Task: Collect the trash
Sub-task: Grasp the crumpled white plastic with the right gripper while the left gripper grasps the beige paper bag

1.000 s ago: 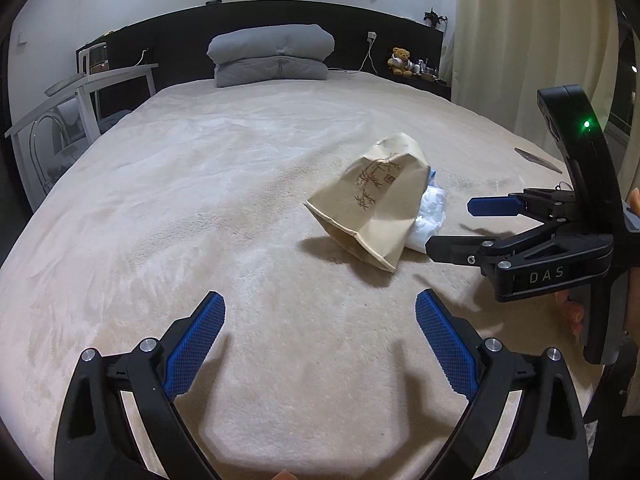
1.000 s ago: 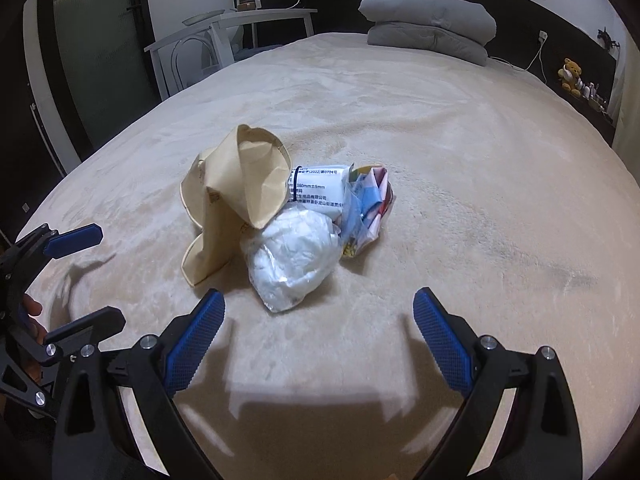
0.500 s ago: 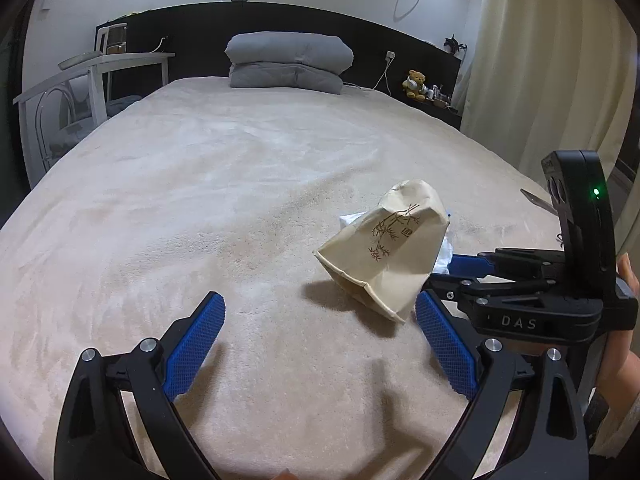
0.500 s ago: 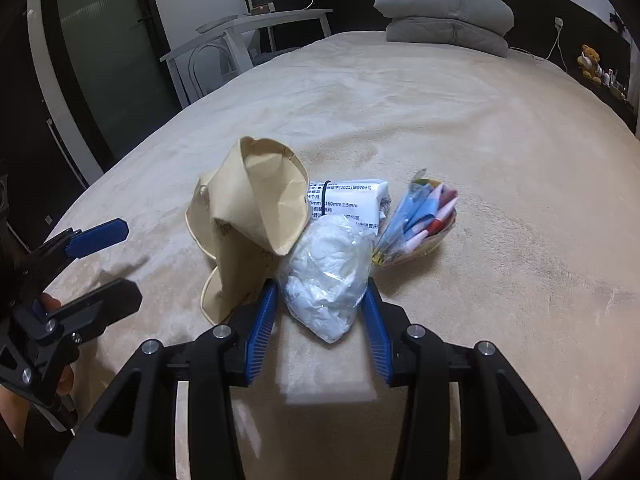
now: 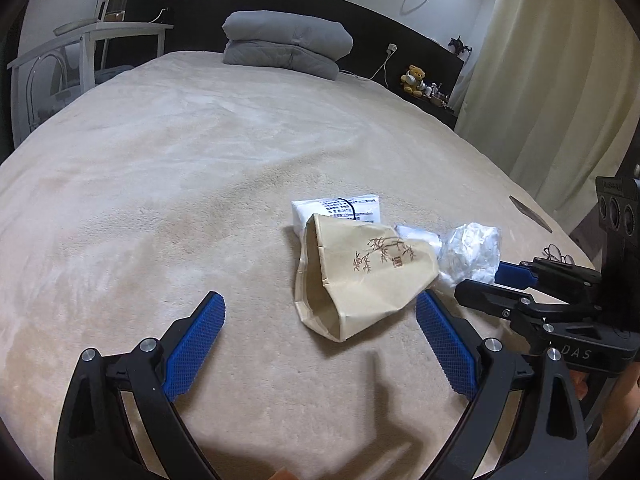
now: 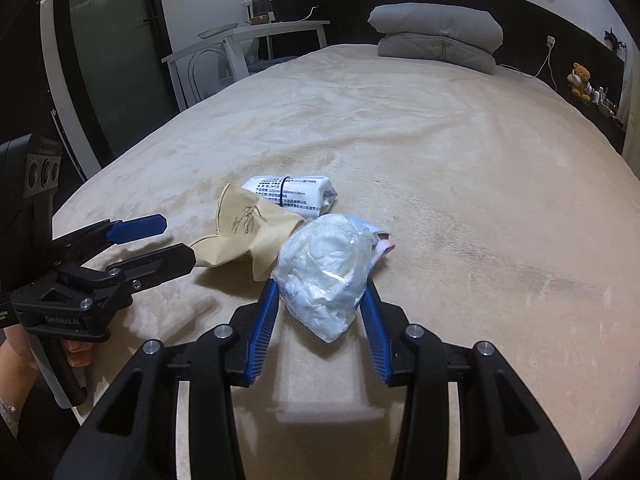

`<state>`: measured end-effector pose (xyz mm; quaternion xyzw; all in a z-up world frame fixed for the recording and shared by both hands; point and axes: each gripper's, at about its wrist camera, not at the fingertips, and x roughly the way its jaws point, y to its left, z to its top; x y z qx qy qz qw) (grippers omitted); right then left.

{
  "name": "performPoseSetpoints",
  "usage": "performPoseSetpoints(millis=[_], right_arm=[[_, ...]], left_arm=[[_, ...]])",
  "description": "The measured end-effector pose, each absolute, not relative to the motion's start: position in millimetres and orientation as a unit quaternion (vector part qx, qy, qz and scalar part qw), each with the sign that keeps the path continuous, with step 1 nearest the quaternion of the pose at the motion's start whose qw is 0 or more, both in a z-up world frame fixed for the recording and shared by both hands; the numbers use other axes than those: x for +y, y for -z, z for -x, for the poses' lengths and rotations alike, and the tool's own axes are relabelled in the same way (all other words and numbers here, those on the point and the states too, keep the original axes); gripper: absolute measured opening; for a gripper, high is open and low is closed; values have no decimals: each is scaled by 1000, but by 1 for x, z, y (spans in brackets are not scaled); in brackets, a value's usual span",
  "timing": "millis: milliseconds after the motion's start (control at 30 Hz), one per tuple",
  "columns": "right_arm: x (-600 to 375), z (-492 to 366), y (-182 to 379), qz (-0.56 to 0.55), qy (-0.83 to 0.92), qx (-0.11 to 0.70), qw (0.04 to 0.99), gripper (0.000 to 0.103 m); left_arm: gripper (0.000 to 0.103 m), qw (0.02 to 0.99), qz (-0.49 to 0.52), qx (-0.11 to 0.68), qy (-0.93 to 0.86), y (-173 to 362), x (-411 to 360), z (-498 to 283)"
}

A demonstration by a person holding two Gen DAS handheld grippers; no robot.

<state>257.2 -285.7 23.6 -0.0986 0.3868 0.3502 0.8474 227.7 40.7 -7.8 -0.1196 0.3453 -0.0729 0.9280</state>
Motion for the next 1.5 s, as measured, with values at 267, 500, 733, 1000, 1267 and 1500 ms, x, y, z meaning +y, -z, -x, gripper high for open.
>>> performPoseSetpoints(millis=[267,500,733,1000,1267,1500], right_arm=[[-304,-259,-37,86,-349,377,854,42],[-309,-260,-42,86,-344,377,856,42],[-308,-266,-40,69,-339,386,855,42],[-301,-267,-44,66,-346,378,856,42],[-303,-265,-45,74,-343,376,858,42],[-308,-258,-44,74,-338,377,859,42]], left_arm=[[95,923,112,355,98,9,9,-239],[95,919,86,376,88,17,-8,-250],[93,907,105,405,56,26,-2,-265],[65,916,69,391,59,19,-3,-256],[40,924,50,373,63,2,6,-239],[17,930,53,357,65,-7,16,-226]])
